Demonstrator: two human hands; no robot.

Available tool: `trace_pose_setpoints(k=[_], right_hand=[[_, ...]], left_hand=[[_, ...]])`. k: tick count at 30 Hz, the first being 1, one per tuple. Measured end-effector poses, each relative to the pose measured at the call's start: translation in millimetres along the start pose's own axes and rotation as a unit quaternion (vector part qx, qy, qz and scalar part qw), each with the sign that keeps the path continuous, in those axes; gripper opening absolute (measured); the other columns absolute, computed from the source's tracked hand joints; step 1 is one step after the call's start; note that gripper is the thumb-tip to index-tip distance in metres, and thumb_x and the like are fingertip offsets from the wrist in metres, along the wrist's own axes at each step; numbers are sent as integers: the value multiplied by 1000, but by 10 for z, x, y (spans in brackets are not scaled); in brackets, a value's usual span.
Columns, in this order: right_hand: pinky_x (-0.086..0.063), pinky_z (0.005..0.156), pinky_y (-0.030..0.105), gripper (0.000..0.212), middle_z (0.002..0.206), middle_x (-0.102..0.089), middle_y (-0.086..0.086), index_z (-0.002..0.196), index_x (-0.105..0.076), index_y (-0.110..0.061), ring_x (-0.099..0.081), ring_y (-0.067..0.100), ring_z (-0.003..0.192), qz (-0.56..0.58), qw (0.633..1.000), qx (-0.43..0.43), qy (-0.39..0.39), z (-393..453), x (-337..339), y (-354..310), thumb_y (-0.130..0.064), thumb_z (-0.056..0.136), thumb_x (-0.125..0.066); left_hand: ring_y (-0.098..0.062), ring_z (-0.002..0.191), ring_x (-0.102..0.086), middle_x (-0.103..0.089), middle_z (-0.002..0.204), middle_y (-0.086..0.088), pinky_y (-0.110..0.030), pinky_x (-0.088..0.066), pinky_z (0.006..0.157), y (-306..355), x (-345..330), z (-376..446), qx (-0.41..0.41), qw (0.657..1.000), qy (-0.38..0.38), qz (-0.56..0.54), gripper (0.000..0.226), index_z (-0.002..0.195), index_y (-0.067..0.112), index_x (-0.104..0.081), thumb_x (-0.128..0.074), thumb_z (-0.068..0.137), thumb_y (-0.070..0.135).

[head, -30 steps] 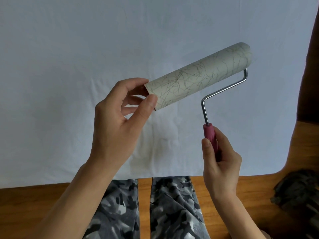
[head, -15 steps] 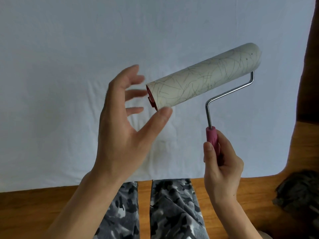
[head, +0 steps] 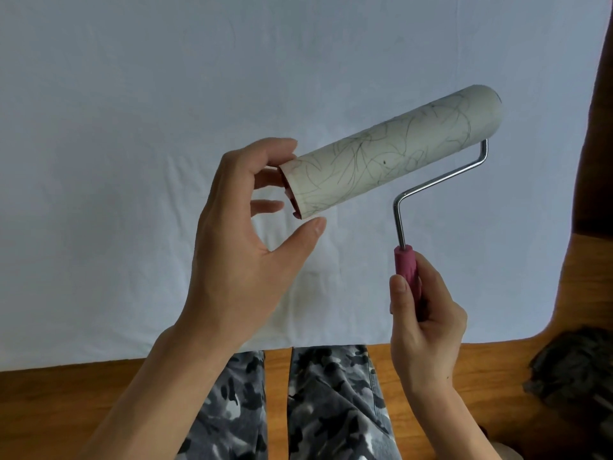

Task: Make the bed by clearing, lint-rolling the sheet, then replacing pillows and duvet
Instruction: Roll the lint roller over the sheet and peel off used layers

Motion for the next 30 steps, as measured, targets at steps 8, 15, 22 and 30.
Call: trace_pose_setpoints(k=[8, 15, 22, 30], right_hand=[[-36, 42, 34, 26, 61, -46, 5, 108, -55, -56, -42, 22, 48, 4, 1000, 9, 2, 30, -3, -45, -37, 92, -48], [-34, 41, 30, 18, 60, -46, 3, 107, -59, -43, -39, 22, 46, 15, 1000, 5, 10, 36, -13, -42, -37, 94, -49], [-32, 40, 37, 20, 58, -41, 4, 108, -59, -38, -36, 21, 45, 25, 1000, 6, 12, 21, -41, -53, -47, 95, -46], [-35, 41, 38, 20, 60, -45, 3, 110, -56, -54, -39, 22, 45, 22, 1000, 17, 14, 47, -43, -86, -45, 95, -47]], left_hand=[[1, 94, -64, -64, 100, 25, -9, -48, 70, -19, 35, 62, 46, 998, 3, -43, 34, 115, 30, -51, -61, 84, 38], [-8, 100, -64, -60, 114, 13, -17, -53, 76, 21, 44, 54, 3, 1000, 13, -27, 39, 118, 27, -52, -69, 82, 26], [-10, 107, -59, -58, 121, -3, -23, -54, 81, 40, 66, 33, -41, 999, 26, 2, 47, 122, 17, -48, -71, 81, 17], [-11, 107, -61, -60, 119, 0, -28, -55, 79, 94, 95, 57, -73, 997, 35, 9, 46, 121, 14, -48, -73, 82, 15]])
Point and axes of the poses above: each hand's wrist, its own z-axis towards the middle knuckle, its own x-axis out of the back of the hand, y = z × x, the point moved 8 cm from there along z, towards the middle knuckle
